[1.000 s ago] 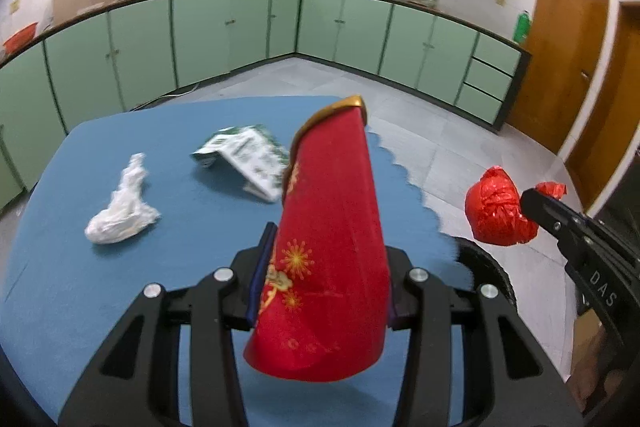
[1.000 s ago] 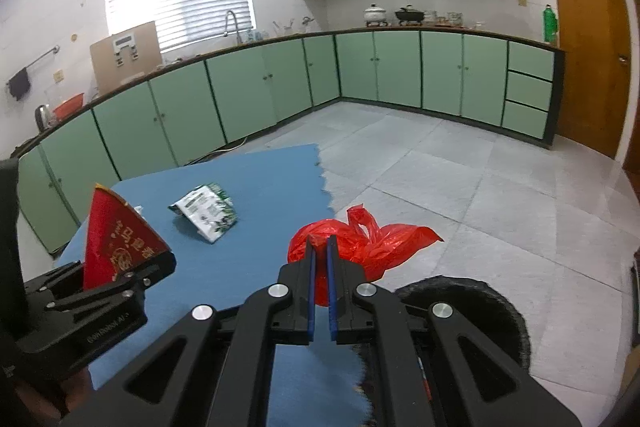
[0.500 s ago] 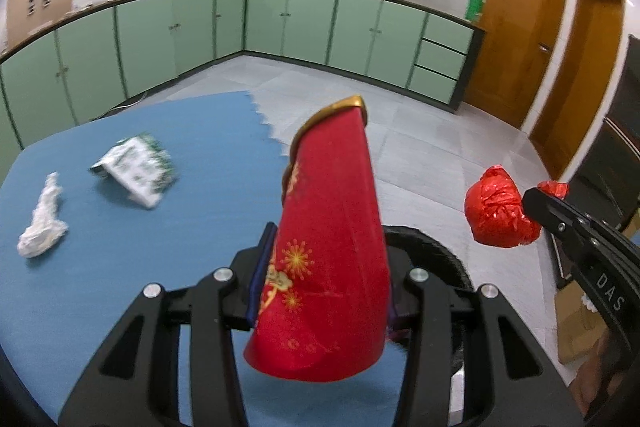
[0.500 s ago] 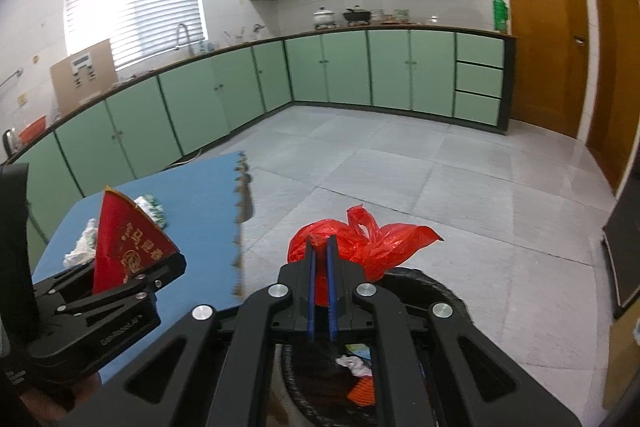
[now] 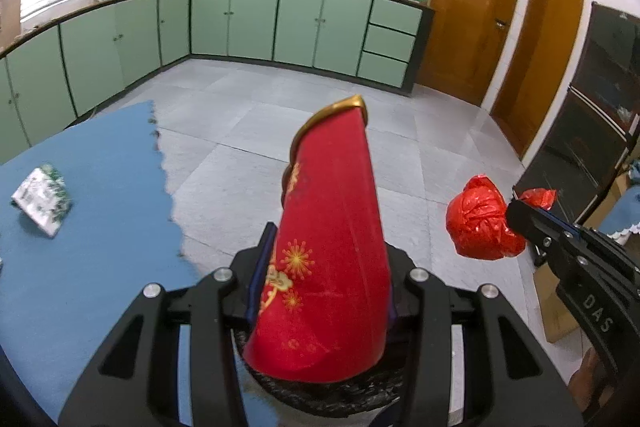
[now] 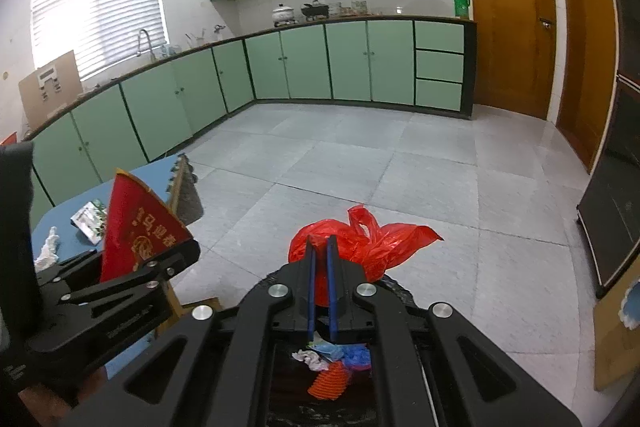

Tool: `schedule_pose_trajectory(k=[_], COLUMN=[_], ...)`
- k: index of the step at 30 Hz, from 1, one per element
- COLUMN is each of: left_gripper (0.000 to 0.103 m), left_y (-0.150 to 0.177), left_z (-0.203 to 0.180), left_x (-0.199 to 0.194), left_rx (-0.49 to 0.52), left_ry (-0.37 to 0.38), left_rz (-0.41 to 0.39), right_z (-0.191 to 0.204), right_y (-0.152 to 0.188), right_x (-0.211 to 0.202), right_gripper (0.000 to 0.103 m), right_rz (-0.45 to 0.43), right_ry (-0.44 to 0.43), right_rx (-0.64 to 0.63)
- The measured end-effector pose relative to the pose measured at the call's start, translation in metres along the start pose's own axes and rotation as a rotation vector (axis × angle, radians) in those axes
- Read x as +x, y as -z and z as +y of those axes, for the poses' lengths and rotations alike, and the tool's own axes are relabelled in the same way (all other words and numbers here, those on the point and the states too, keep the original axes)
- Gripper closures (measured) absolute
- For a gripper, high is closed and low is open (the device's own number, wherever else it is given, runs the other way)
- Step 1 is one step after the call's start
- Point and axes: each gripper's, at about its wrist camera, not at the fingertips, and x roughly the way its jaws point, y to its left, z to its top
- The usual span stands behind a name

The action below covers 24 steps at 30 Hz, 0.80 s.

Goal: Collect trash
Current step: 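Lift the red cup and red bag toward the bin, then open both grippers over the bin to drop the cup and bag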

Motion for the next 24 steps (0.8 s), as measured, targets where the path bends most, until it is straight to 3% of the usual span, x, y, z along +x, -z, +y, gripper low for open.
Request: schedule_pose_trajectory(k=[13,14,16,18,22,24], left_gripper=[0.059,0.057,0.042,0.031,0.023,0.023], left_y=[0.003,0.000,-0.002,-0.002,0.000,0.001], left_z=[-0.013,-0.013,-0.011,-0.010,-0.005,-0.003], left_x=[0.055,0.057,0.059,0.059,0.052,0.046], left_rx=[0.007,0.006,0.007,0.011,0.010,0.004], left_ry=[0.032,0.034,0.046,0.065,0.091,0.090], left_rz=[0.092,0.095,0.102,0.095,0.074,0.062], right_z=[-0.038,-0.041,-0.046,-0.051,-0.057,-0.058], right_y=[0.009,0.011,0.016,0.021,0.026,0.027], right_x=[0.039,0.044,0.053,0.063,0.070,0.069], right_gripper=[0.098,0.098,0.093,0.067,0.056,0.042], right_rz=[0.068,0.080,0.101,0.125,0.132,0.123], right_ry=[0.009,0.000,-0.011,-0.023,-0.008,0.009], right_rx=[0.036,0.041,0.056,0.074,0.082,0.086])
